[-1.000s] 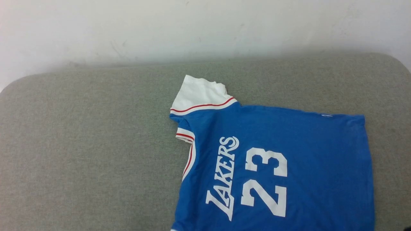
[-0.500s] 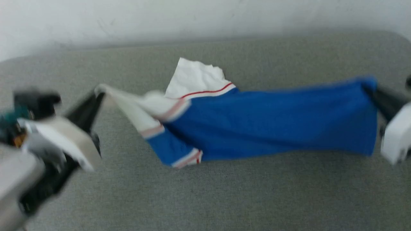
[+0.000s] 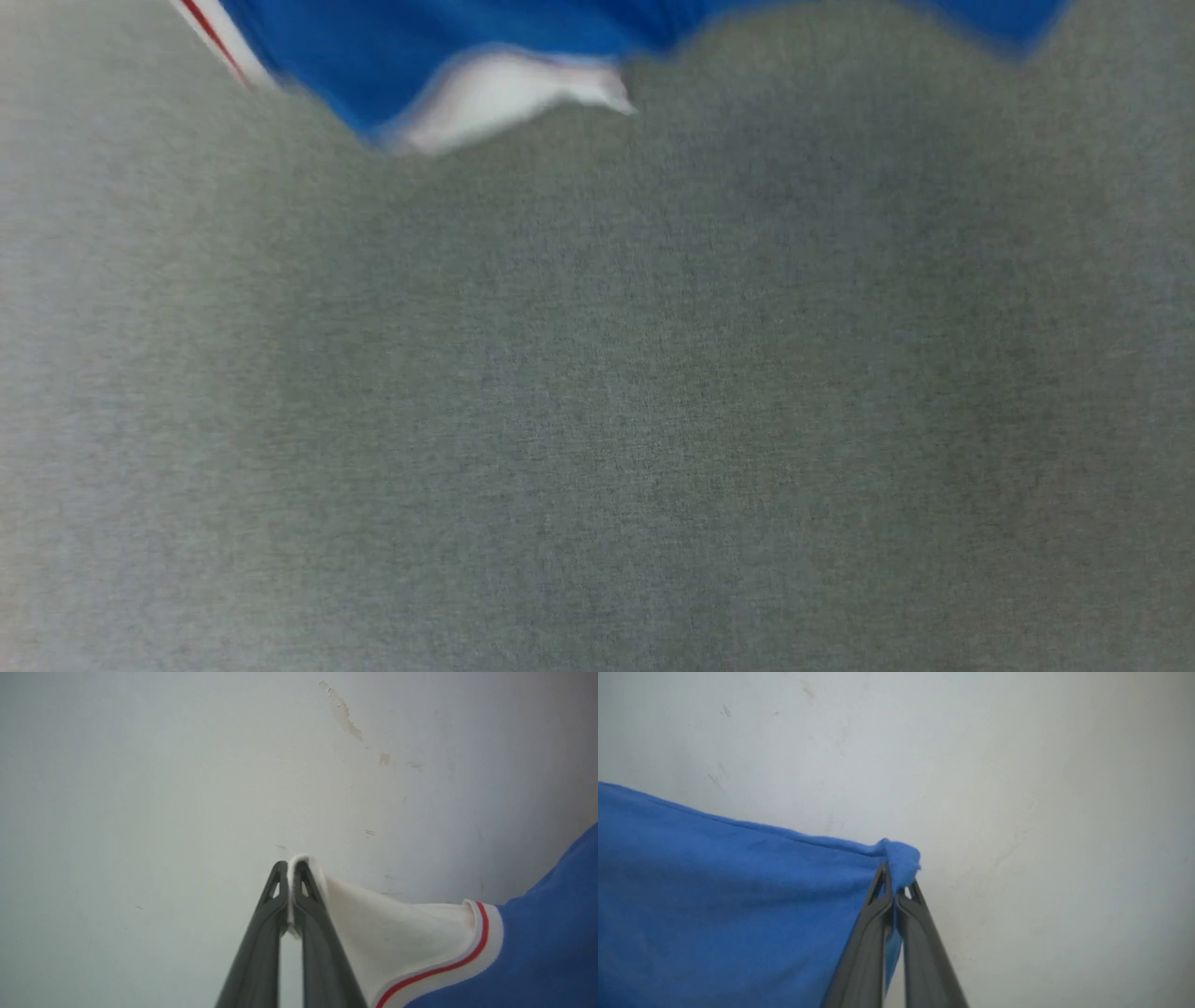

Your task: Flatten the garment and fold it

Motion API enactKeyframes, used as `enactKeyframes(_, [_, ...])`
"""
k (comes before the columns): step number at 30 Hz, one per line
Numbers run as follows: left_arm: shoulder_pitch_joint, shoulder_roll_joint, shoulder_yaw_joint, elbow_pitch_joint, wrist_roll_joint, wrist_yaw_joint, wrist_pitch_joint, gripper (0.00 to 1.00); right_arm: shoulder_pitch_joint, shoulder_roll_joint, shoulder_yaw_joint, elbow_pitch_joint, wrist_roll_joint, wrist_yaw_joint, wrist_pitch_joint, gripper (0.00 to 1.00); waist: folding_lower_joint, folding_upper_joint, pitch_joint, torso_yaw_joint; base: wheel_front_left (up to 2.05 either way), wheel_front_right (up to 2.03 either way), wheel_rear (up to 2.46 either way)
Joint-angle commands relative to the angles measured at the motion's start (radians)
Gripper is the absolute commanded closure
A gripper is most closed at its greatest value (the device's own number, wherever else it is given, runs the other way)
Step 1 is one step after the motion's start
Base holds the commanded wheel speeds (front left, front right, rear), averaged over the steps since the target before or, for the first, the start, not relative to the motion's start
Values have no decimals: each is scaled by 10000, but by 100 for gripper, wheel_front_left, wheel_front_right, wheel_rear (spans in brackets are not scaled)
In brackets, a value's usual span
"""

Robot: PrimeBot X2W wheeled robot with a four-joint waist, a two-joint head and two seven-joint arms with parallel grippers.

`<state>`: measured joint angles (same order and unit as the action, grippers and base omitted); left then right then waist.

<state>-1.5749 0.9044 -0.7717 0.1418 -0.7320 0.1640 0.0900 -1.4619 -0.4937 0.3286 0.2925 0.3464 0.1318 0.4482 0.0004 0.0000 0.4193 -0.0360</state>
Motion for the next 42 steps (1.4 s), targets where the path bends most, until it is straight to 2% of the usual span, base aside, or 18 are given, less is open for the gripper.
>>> enactKeyframes(1, [-131,-144,7,98,102,-93,-71,100,-123,79,30,138,-92,-11,-111,100,-4,0,855,-288,0,0,0])
enactKeyframes(6, [-1691,-791,-196,1341,943,-739,-499,100,-1481,494,448,1790,-772,-11,-1114,100,-4,0,1057,-490,0,0,0])
enactKeyframes(11, [-2355,-1238,-305,2138,1209,-1278,-1171,100,-1990,337,860,2737,-918,-11,-1765,100,-4,0,1727,-450,0,0,0])
enactKeyframes(18, [-1690,-1409,-447,2512,808,-1984,-2128,100,-1570,-238,1476,3211,-502,-11,-2591,100,-4,0,2806,-218,0,0,0])
enactKeyframes(21, [-1062,-1377,-498,2268,435,-2309,-2596,100,-1068,-498,1833,2992,-76,-11,-3051,100,-4,0,2882,-103,0,0,0])
enactKeyframes(24, [-210,-1195,-512,1685,52,-2426,-2956,100,-301,-871,2137,2446,505,-11,-3533,100,-4,0,2732,27,0,0,0])
enactKeyframes(30, [2502,-455,-506,-262,-970,-1948,-3278,100,2347,-1868,1969,623,1649,-11,-4007,100,-4,0,2031,199,0,0,0])
enactKeyframes(34, [4705,164,-526,-1876,-1578,-1114,-3412,100,4697,-2363,1114,-587,2031,-11,-3982,100,-4,0,1552,241,0,0,0])
enactKeyframes(39, [7562,572,-967,-3167,-2140,-108,-3485,100,7769,-2082,-298,-1769,1794,-11,-3803,100,-4,0,814,230,0,0,0])
enactKeyframes(42, [9177,404,-1326,-3426,-2668,414,-3501,100,9452,-1566,-986,-2296,1537,-11,-3612,100,-4,0,361,172,0,0,0])
